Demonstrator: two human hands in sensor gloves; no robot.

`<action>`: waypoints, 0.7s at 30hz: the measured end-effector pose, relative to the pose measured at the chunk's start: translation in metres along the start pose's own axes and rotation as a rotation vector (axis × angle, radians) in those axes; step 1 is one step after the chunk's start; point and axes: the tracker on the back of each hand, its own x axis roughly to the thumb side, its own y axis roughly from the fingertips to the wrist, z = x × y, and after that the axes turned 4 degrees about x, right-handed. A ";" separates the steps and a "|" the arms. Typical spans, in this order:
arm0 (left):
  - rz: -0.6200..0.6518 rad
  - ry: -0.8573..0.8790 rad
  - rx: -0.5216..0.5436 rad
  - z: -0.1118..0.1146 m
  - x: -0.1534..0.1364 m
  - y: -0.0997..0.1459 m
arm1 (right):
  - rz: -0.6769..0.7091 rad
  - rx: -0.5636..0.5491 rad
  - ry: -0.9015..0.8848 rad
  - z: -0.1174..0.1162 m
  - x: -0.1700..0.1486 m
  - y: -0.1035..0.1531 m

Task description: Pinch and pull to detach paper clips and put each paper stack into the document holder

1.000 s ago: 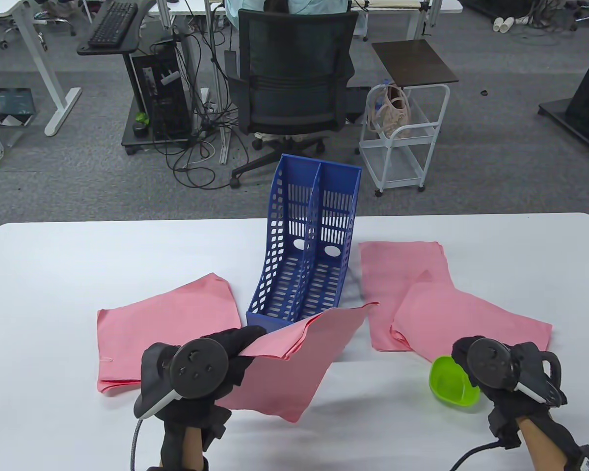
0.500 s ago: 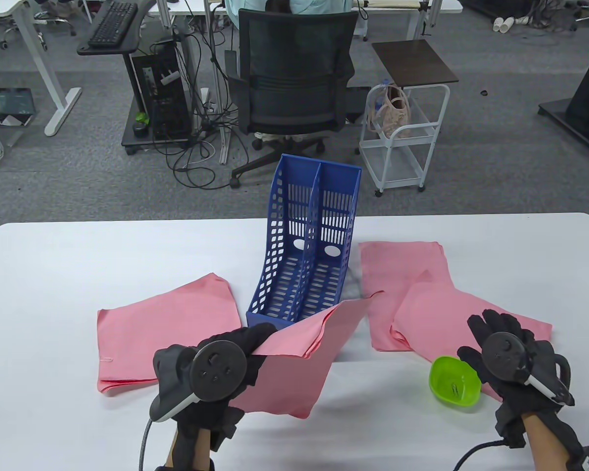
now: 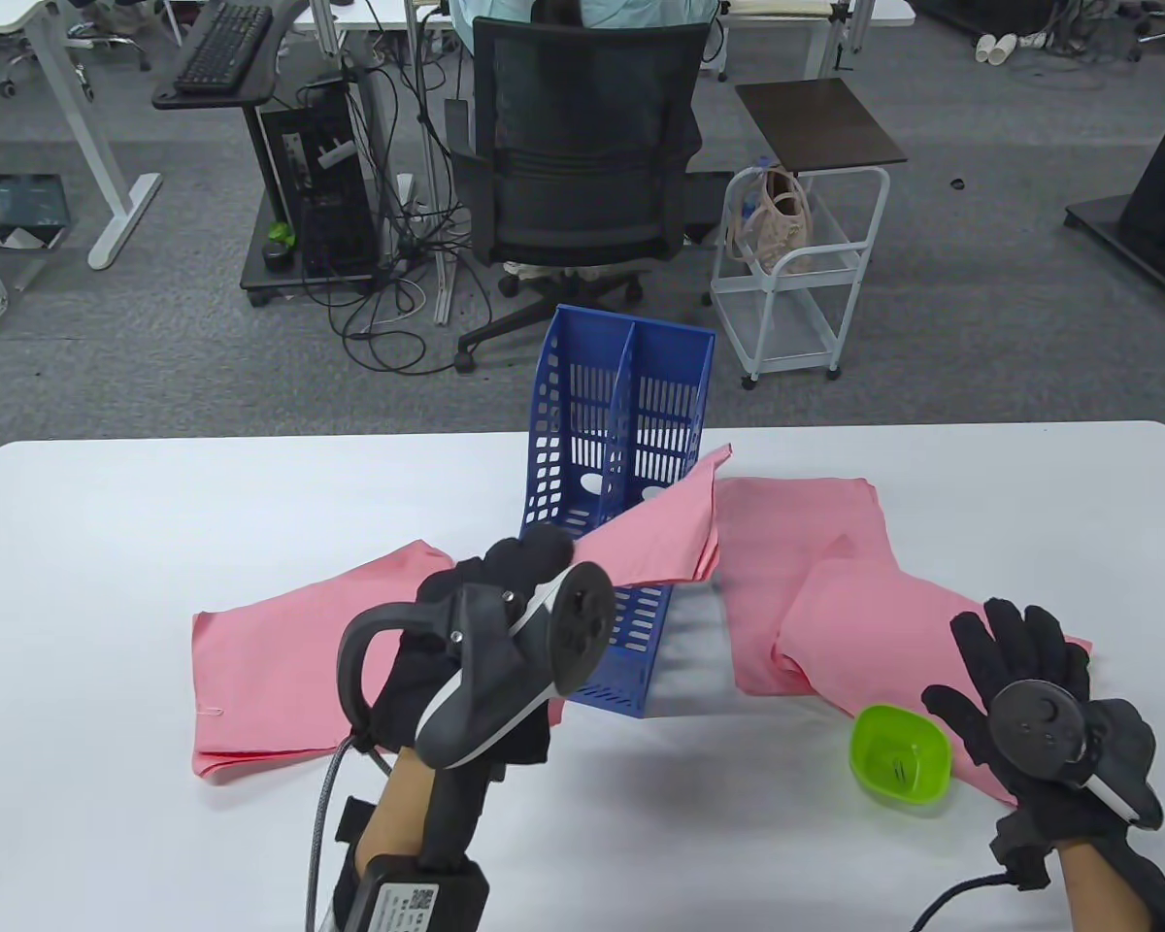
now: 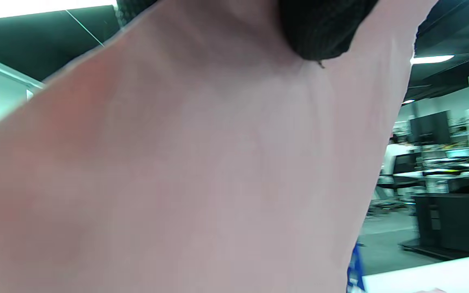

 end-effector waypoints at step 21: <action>-0.340 0.558 0.214 0.125 0.011 -0.058 | 0.001 0.018 -0.004 -0.004 -0.001 0.004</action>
